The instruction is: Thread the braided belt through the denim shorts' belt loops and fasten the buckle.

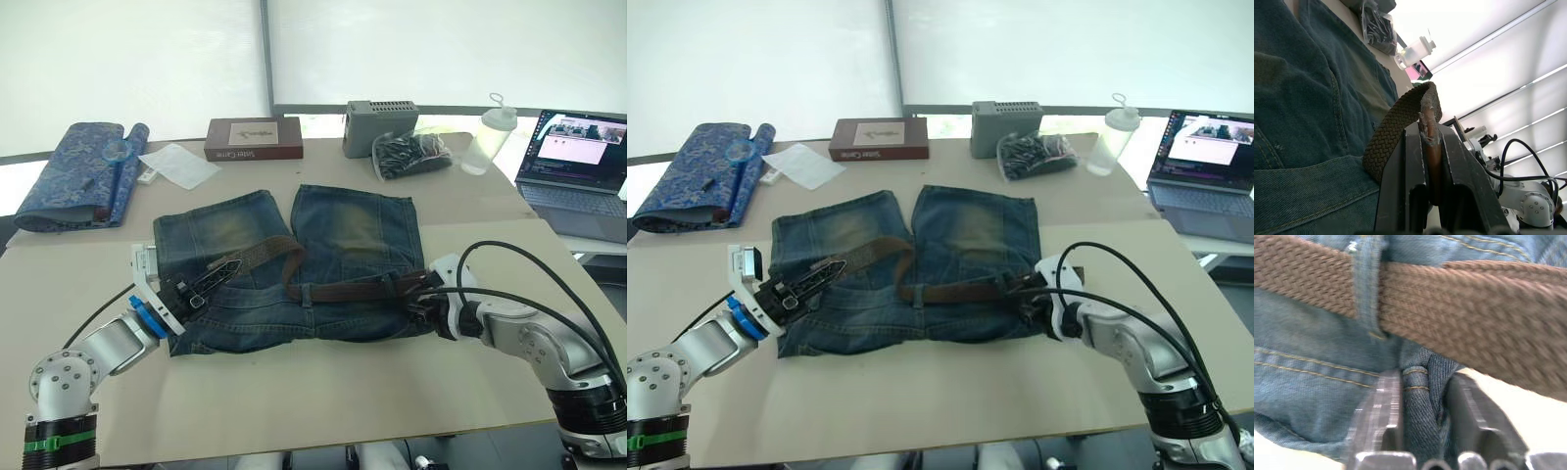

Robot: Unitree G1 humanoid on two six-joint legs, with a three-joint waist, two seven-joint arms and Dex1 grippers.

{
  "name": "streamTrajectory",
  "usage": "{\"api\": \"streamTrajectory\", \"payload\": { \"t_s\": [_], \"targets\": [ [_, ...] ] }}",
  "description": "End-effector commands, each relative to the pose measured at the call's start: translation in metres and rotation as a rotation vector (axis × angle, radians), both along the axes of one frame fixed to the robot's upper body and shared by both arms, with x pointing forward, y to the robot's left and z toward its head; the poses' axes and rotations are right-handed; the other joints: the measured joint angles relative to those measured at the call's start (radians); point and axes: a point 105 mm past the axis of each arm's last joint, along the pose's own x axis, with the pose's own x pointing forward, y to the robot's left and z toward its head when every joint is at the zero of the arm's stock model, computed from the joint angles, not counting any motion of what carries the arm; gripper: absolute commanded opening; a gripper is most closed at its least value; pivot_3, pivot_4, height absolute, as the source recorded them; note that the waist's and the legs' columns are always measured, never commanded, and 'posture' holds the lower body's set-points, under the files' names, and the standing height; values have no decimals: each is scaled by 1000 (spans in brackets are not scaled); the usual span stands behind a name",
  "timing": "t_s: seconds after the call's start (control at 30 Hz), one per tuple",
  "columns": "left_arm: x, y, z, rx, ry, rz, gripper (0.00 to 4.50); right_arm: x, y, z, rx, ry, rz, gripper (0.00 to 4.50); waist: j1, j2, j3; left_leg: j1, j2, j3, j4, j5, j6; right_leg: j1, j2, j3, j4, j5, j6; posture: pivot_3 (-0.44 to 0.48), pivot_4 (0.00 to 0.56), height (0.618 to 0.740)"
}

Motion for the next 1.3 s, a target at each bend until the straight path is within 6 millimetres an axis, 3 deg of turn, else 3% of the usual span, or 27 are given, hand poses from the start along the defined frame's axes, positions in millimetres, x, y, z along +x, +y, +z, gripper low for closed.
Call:
{"api": "streamTrajectory", "payload": {
  "t_s": [0.03,0.3,0.43,0.5,0.6,0.63,0.7,0.8,0.83,0.93,1.0,1.1,1.2,1.3],
  "targets": [
    [-8,-1,7,38,-25,-51,0,3,-57,8,-239,-54,-141,150,11,0,0,-1,-1,0,0,1,1,0,-1,-1,0,0,1,0,150,740],
    [-13,-15,5,63,-7,-149,0,10,-109,18,-414,-90,-223,149,24,0,0,-3,-3,1,0,2,4,-1,-6,-1,-3,2,4,0,150,740],
    [-20,-29,3,49,11,-217,0,7,-110,15,-403,-66,-162,149,25,0,0,-4,-3,1,0,2,4,-1,-7,-1,-3,2,4,0,150,740],
    [-22,-34,0,52,19,-235,0,-2,-102,22,-310,-66,-137,1192,26,0,0,-4,-3,1,0,2,4,-1,-10,-1,-3,2,4,0,150,740],
    [-21,-38,-2,49,21,-239,0,-16,-90,44,-115,-81,-134,2162,26,0,1,-5,-3,0,0,2,5,-2,-11,-1,-3,2,4,0,150,740],
    [-20,-42,0,36,15,-248,0,-28,-76,57,27,-76,-81,2512,25,0,1,-5,-2,0,0,1,5,-2,-11,-1,-3,2,4,0,150,740],
    [-18,-50,2,16,4,-261,0,-55,-45,83,275,-62,75,2512,24,0,1,-6,-2,0,0,1,5,-2,-11,-1,-3,2,4,0,150,740],
    [-15,-61,4,-10,-4,-284,0,-75,-9,99,464,-65,234,2512,22,-1,2,-4,-1,0,0,1,5,1,-7,-1,-3,2,4,0,150,740],
    [-14,-65,5,-18,-4,-293,0,-77,4,98,499,-68,269,2512,20,-3,2,-3,0,0,0,1,5,1,-4,-1,-3,2,4,0,150,740],
    [-7,-82,9,-54,-23,-322,0,-71,70,79,647,-52,358,2512,12,-8,1,-2,1,0,0,1,5,2,-3,0,-3,2,4,0,150,740],
    [-4,-90,13,-71,-33,-336,0,-54,96,66,696,-44,273,2512,3,-6,2,-3,1,0,0,2,4,0,-6,0,-2,2,4,0,150,740],
    [-3,-96,14,-82,-34,-348,0,-47,119,63,770,-32,240,2512,0,-4,3,-7,-3,0,0,2,3,-7,-9,1,1,2,4,0,150,740],
    [-6,-99,14,-83,-32,-359,0,-38,129,63,817,-32,184,2512,-1,-3,3,-7,-7,0,0,2,4,-8,-9,1,1,3,5,0,150,740],
    [-10,-97,13,-82,-22,-359,0,-38,132,76,933,-57,184,2512,-2,-3,3,-7,-9,0,0,1,6,-8,-10,1,1,3,6,0,150,740]
  ]
}}
